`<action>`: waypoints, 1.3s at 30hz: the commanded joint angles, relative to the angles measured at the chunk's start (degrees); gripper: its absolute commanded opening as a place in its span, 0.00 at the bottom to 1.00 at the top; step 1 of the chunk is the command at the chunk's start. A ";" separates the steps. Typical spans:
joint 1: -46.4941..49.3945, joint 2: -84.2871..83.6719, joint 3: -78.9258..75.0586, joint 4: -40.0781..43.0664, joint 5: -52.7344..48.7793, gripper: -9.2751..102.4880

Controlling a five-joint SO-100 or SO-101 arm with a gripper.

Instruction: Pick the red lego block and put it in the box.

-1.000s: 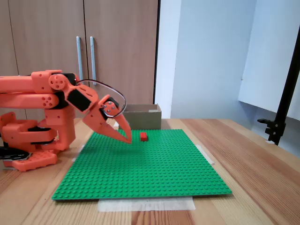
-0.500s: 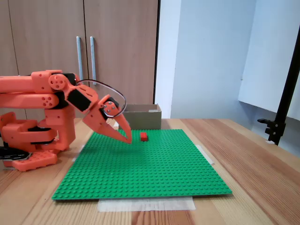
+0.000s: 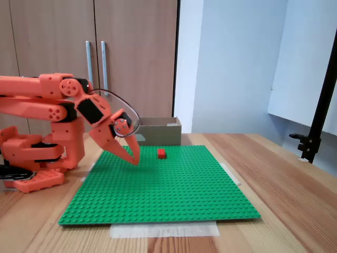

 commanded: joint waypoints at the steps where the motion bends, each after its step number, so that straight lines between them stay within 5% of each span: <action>1: -0.88 -6.59 -9.93 2.02 0.62 0.08; 20: -9.84 -34.01 -42.98 20.21 7.21 0.08; 39: -12.66 -59.33 -66.80 29.09 16.35 0.11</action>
